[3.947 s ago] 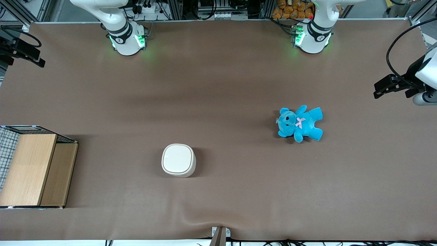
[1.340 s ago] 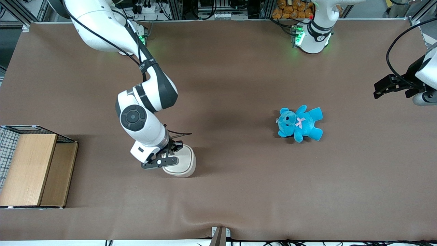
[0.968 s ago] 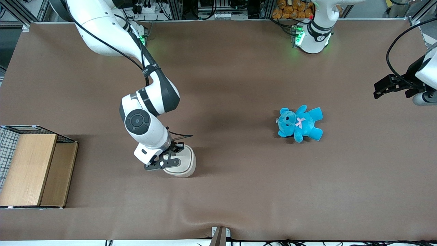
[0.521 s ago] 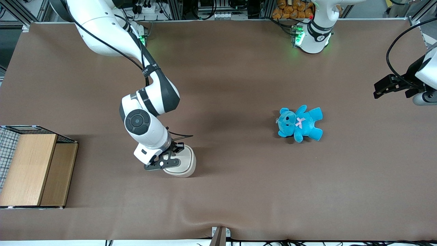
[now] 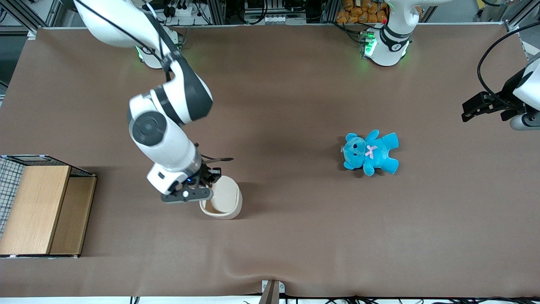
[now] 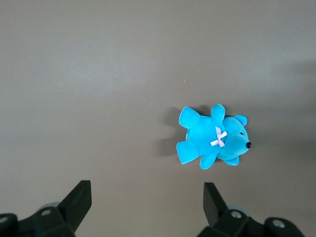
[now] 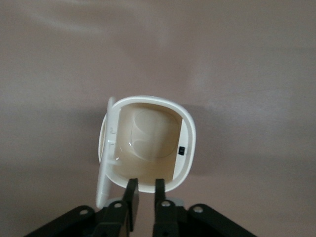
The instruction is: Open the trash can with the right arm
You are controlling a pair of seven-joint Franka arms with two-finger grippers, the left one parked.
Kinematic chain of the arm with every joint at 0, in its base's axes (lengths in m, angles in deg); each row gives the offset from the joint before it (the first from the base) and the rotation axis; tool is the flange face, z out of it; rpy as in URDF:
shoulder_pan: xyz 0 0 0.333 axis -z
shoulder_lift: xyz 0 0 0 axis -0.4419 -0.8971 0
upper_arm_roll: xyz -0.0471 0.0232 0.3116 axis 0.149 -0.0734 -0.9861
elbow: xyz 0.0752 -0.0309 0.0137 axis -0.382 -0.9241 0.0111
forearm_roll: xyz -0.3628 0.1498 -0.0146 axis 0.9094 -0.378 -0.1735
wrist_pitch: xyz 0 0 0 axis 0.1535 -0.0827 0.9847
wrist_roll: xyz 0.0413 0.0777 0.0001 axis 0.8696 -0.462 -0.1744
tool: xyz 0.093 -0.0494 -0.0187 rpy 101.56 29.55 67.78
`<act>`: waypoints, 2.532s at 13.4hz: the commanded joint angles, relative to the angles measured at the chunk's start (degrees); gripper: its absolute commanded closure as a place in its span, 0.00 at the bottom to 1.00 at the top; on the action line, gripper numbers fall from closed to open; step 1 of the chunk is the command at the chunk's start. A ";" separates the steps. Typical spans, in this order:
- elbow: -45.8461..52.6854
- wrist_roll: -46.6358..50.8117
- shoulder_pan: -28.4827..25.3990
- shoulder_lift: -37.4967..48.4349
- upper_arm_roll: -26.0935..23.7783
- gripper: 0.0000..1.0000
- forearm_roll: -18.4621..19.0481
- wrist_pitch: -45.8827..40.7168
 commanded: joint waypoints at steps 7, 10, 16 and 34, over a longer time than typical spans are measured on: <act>-2.17 0.43 13.37 9.10 -0.04 0.00 0.09 -13.05; -4.19 -4.74 16.98 14.10 0.23 0.00 0.61 -17.54; -13.69 -17.65 22.25 26.76 4.00 0.00 0.70 -22.02; -4.20 -19.87 28.42 29.85 1.63 0.00 0.88 -37.06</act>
